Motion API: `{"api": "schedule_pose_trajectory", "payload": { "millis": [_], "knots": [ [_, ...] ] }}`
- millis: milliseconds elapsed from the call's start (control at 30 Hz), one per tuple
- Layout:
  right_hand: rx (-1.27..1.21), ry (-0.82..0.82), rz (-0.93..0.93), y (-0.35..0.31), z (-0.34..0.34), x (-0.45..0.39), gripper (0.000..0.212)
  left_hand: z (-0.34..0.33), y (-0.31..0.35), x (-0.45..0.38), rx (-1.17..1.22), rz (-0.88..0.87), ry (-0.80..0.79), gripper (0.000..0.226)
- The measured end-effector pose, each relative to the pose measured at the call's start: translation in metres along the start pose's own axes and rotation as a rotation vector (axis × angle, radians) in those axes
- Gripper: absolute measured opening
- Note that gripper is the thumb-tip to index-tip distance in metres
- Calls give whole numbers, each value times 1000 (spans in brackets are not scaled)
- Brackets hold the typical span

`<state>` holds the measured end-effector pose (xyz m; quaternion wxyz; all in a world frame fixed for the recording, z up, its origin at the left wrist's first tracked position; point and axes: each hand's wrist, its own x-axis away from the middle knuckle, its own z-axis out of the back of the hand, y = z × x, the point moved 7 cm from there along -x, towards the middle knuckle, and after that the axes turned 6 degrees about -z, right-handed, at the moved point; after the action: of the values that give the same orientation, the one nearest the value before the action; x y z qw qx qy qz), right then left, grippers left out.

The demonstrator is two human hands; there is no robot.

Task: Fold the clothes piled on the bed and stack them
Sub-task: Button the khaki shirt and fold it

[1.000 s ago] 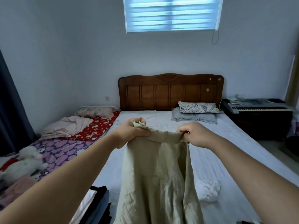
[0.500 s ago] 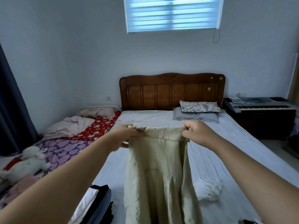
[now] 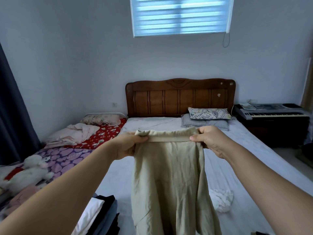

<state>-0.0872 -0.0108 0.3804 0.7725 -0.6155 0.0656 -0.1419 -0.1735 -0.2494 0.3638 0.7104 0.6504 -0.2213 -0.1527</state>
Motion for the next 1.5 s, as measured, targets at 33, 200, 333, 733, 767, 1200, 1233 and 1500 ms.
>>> {"api": "schedule_pose_trajectory", "payload": {
  "millis": [33, 200, 333, 733, 767, 1200, 1233, 1500],
  "knots": [
    [100, 39, 13, 2, 2, -1, 6, 1, -3, -2, -132, -12, 23, 14],
    [479, 149, 27, 15, 0, 0, 21, -8, -8, -11, -447, -204, 96, 28],
    [206, -4, -198, 44, -10, -2, 6, -9, -21, -20, -477, -140, 55, 27],
    [658, -332, -516, 161, -32, -21, 9, -31, -149, -47, -912, 297, -433, 35],
    [619, -342, -581, 178, -33, -23, 13, -32, -168, -50, -743, 374, -447, 38],
    [710, 392, -92, 166, 22, -136, 17, -43, -152, -168, -1589, -180, 4, 60],
    [690, 430, -24, 147, 31, -141, 19, -42, -129, -172, -1634, -287, 73, 62],
    [558, 642, 555, 13, 74, -114, 34, -37, 5, -157, -1541, -851, 527, 75]
  ]
}}
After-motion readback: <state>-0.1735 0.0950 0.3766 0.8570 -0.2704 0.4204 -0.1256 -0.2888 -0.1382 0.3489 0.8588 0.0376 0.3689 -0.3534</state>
